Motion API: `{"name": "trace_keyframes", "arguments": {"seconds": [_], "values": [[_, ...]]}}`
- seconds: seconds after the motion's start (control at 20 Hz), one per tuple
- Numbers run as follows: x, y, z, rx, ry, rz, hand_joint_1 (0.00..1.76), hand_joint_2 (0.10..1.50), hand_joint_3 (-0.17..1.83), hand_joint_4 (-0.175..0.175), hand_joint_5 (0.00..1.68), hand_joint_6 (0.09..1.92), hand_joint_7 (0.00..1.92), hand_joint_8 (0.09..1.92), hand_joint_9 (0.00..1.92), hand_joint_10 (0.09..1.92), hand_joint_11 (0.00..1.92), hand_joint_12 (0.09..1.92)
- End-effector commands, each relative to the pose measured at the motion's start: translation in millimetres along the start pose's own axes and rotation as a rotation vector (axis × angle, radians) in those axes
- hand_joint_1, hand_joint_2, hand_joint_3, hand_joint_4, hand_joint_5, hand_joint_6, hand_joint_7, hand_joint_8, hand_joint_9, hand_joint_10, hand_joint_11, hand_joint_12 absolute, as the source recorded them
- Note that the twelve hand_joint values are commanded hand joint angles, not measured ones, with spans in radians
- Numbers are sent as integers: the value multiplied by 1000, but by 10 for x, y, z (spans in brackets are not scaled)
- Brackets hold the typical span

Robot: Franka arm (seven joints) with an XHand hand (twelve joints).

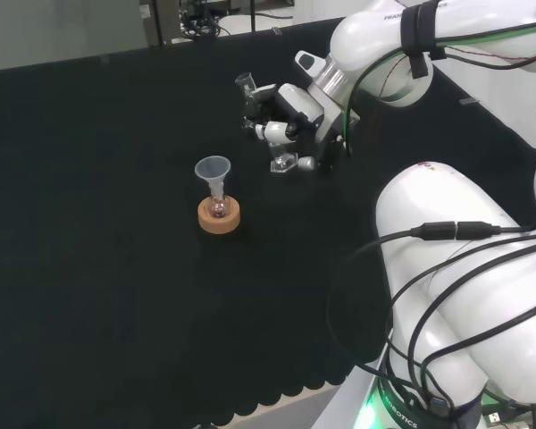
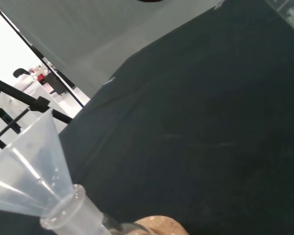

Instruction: Pick up the graduated cylinder.

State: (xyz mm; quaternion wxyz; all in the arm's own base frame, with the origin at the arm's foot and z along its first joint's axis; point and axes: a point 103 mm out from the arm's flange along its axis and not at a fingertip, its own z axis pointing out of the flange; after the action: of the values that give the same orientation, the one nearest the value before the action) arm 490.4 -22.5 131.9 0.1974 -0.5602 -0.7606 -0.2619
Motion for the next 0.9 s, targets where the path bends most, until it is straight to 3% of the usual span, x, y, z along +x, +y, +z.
{"name": "trace_keyframes", "arguments": {"seconds": [0.05, 0.4, 0.65, 0.9], "values": [[-8, -49, -29, 9, -10, -4, 1082, 1146, -6, -16, 939, 1084, 1248, 385, 1530, 87, 1361, 750], [0, -74, -126, 25, -5, -12, 1084, 1144, -6, -15, 944, 1077, 1258, 379, 1534, 87, 1368, 743], [24, -100, -151, 42, -41, -9, 1084, 1143, -7, -14, 947, 1074, 1264, 377, 1538, 87, 1370, 741], [-39, -141, -198, 12, -16, -2, 1084, 1142, -7, -13, 949, 1071, 1267, 374, 1541, 87, 1372, 739]]}}
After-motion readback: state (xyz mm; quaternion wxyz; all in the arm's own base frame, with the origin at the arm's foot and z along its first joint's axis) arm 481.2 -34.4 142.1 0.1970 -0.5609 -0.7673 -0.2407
